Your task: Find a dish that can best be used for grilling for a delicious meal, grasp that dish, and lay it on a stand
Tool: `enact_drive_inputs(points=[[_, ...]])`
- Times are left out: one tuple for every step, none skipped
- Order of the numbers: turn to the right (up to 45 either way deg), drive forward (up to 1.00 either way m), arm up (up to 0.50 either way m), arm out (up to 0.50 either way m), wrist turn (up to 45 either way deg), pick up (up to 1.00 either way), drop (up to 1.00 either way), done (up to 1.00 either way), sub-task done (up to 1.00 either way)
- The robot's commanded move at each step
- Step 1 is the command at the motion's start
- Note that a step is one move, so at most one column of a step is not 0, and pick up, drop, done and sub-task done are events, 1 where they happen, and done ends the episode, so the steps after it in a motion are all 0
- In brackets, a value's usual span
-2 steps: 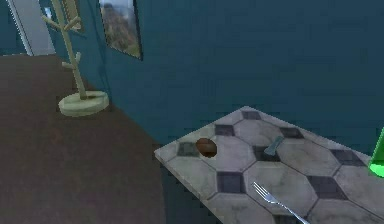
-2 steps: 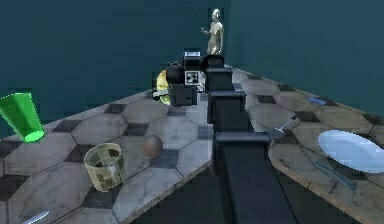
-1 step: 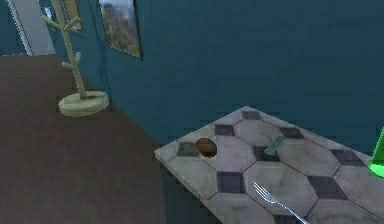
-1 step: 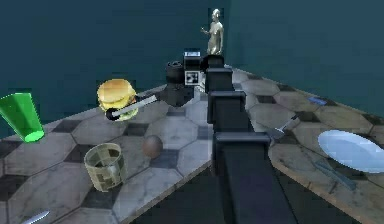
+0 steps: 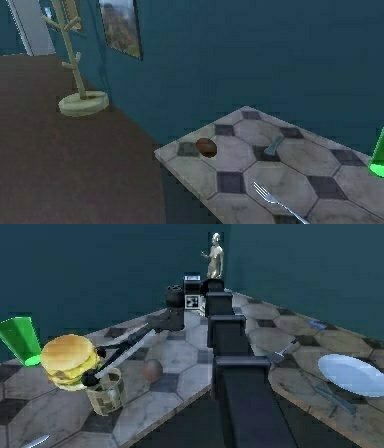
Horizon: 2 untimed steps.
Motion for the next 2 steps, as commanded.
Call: enact_drive_inputs(points=[[0.0, 0.00, 0.00, 0.00, -27.0, 0.00, 0.00, 0.00, 0.00], [0.0, 0.00, 0.00, -0.30, 0.0, 0.00, 0.00, 0.00, 0.00]])
